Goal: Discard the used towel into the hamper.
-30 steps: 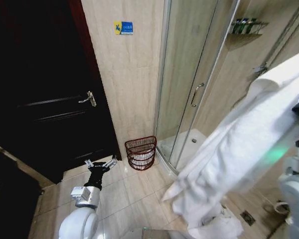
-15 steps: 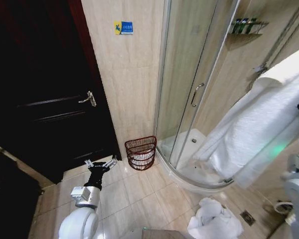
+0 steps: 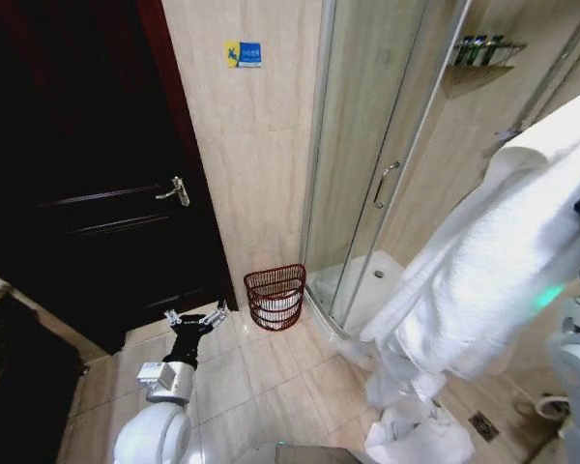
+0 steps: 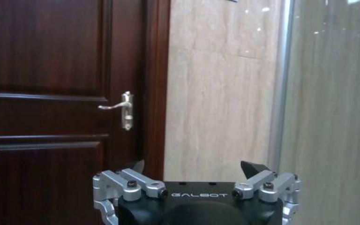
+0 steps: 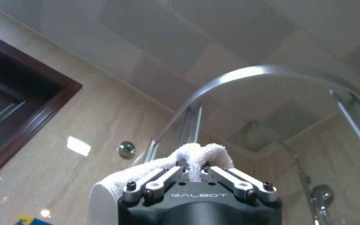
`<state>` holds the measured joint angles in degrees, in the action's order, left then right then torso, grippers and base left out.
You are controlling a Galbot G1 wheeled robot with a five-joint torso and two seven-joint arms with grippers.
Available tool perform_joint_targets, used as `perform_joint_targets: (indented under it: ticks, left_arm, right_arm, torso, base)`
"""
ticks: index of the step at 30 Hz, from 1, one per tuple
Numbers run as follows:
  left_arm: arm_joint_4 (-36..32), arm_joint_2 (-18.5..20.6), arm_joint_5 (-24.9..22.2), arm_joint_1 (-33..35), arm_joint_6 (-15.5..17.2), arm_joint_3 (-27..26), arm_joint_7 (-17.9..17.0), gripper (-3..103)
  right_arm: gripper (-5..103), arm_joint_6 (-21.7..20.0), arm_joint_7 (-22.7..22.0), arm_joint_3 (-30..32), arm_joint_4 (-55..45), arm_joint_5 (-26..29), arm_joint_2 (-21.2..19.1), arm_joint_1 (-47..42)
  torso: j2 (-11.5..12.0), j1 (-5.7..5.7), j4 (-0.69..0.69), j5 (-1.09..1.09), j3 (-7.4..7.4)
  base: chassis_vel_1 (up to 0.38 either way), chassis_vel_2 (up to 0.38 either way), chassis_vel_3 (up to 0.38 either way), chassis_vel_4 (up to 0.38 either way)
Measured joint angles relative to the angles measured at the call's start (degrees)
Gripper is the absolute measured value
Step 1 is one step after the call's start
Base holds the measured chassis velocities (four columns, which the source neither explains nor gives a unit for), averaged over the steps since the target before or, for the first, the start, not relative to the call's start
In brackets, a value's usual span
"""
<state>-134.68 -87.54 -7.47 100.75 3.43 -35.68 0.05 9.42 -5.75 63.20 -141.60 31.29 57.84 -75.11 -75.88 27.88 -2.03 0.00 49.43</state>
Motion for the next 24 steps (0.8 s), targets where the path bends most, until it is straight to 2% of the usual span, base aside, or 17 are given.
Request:
perform_joint_targets:
  ticks: [13,18,24]
  left_arm:
    - [0.0,0.0,0.0,0.0,0.0,0.0,0.0,100]
    - [0.0,0.0,0.0,0.0,0.0,-0.01,0.0,100]
    - [0.0,0.0,0.0,0.0,0.0,0.0,0.0,100]
  right_arm:
    - [4,0.76,-0.26,0.47,-0.72,0.0,0.63,-0.59]
    - [4,-0.1,-0.13,0.82,-0.91,-0.74,1.18,-0.88]
    - [4,-1.23,-0.5,0.75,-1.21,-1.02,1.13,-0.64]
  torso:
    - [0.0,0.0,-0.01,0.0,0.0]
    - [0.0,0.0,-0.02,0.0,0.0]
    - [0.0,0.0,0.02,0.01,0.0]
  base:
    - [0.075,0.084,0.08,0.085]
    - [0.075,0.075,0.082,0.092]
    - [0.0,0.0,0.0,0.0]
